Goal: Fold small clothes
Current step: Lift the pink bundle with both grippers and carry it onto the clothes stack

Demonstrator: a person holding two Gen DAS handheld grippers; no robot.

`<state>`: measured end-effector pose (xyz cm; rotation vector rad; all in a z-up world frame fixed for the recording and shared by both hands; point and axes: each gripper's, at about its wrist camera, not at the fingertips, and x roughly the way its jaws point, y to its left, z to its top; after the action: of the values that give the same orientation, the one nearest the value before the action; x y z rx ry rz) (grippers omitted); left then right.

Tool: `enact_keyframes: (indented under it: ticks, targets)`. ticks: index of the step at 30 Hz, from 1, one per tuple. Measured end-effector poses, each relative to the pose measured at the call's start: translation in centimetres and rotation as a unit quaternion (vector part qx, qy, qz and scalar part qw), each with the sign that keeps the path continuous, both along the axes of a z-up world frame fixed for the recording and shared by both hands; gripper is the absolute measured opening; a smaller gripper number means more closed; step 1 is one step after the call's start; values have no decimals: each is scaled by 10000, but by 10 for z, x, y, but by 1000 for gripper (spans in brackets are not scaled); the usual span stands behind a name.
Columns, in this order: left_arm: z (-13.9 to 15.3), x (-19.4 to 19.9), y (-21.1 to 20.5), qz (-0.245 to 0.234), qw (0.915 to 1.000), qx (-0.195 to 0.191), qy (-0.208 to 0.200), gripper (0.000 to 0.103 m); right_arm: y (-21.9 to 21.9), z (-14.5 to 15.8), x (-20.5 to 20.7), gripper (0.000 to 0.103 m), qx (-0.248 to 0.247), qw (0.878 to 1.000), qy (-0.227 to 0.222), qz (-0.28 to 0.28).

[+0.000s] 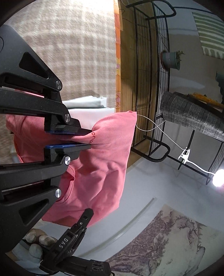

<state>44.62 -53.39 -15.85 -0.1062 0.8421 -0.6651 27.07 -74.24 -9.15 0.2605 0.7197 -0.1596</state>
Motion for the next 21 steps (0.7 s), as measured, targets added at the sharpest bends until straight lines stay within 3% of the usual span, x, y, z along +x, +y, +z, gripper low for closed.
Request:
enact_keyframes:
  ticks: [11, 12, 14, 15, 17, 21]
  targets:
    - [-41, 36, -22, 43, 9993, 303, 209, 7, -40, -51, 41, 7, 164, 9995, 214, -150]
    - [-43, 38, -21, 48, 9991, 333, 243, 11, -41, -54, 42, 7, 155, 9994, 248, -183]
    - [-43, 38, -20, 44, 9989, 353, 304, 34, -41, -56, 44, 10, 139, 9992, 296, -218]
    - [-41, 37, -18, 64, 9990, 340, 279, 40, -41, -55, 44, 11, 115, 9990, 342, -270]
    - [-37, 34, -14, 86, 9992, 323, 208, 43, -43, -55, 43, 20, 140, 9983, 430, -376]
    - [-23, 20, -8, 7, 9993, 348, 103, 43, -43, -44, 32, 20, 157, 9978, 401, -502]
